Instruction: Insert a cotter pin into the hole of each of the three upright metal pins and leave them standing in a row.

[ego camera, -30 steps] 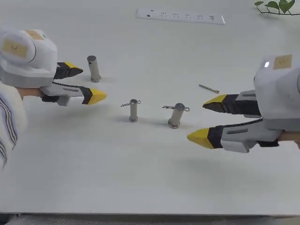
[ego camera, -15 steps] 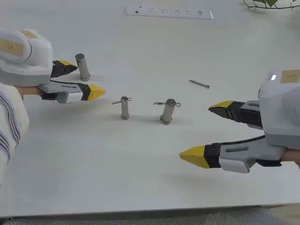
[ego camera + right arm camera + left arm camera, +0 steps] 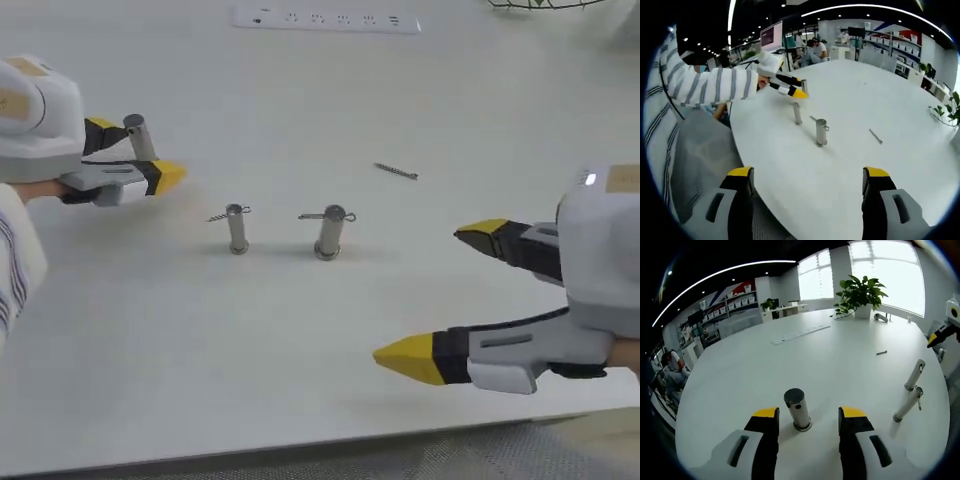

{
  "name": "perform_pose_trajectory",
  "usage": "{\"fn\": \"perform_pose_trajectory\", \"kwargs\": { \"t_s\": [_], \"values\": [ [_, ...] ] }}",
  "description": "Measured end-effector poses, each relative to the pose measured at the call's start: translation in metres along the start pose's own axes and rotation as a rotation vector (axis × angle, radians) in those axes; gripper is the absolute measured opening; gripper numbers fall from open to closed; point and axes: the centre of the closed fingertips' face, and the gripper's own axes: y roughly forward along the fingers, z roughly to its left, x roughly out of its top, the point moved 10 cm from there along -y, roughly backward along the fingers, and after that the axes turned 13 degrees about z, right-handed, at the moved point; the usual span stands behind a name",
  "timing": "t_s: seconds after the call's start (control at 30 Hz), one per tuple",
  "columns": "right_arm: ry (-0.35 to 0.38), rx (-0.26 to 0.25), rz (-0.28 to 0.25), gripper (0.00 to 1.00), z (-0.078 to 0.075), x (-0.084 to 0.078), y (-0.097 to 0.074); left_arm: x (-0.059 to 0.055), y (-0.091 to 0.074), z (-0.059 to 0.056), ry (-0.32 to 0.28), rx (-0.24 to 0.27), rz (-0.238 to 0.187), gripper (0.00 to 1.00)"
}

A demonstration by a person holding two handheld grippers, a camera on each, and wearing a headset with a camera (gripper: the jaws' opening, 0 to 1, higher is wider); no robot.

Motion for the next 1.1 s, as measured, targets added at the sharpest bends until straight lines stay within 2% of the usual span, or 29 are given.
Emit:
{"fn": "perform_pose_trajectory", "kwargs": {
  "t_s": [0.07, 0.13, 0.33, 0.43, 0.47, 0.57, 0.7, 0.83, 0.9, 1.03, 1.1],
  "values": [
    [0.005, -0.005, -0.005, 0.9, 0.001, -0.003, -0.003, 0.0, 0.0, 0.001, -0.019, 0.018, 0.002, 0.35],
    [0.004, -0.01, -0.01, 0.9, 0.001, -0.005, -0.004, 0.0, 0.001, 0.001, -0.03, 0.016, 0.007, 0.29],
    [0.016, -0.025, -0.016, 0.89, 0.001, -0.005, -0.006, -0.001, 0.001, 0.002, -0.019, 0.023, 0.012, 0.28],
    [0.02, -0.03, -0.029, 0.89, 0.001, -0.003, -0.008, 0.0, 0.002, 0.003, -0.027, 0.029, 0.008, 0.25],
    [0.018, -0.032, -0.03, 0.89, 0.0, -0.003, -0.008, 0.0, 0.002, 0.004, -0.022, 0.031, 0.007, 0.23],
    [0.016, -0.036, -0.033, 0.89, 0.0, -0.002, -0.009, -0.001, 0.004, 0.005, 0.031, 0.058, 0.043, 0.19],
    [0.029, -0.032, -0.041, 0.86, -0.002, -0.005, -0.009, -0.002, 0.004, 0.008, -0.003, 0.067, 0.043, 0.13],
    [0.037, -0.034, -0.047, 0.86, -0.003, -0.005, -0.009, -0.003, 0.004, 0.008, 0.009, 0.067, 0.054, 0.13],
    [0.04, -0.033, -0.051, 0.86, -0.004, -0.005, -0.01, -0.003, 0.004, 0.008, -0.008, 0.062, 0.054, 0.13],
    [0.042, -0.037, -0.054, 0.86, -0.005, -0.006, -0.013, -0.003, 0.003, 0.008, -0.006, 0.058, 0.054, 0.12],
    [0.046, -0.04, -0.053, 0.86, -0.006, -0.008, -0.014, -0.003, 0.003, 0.008, -0.033, 0.057, 0.048, 0.12]
  ]
}}
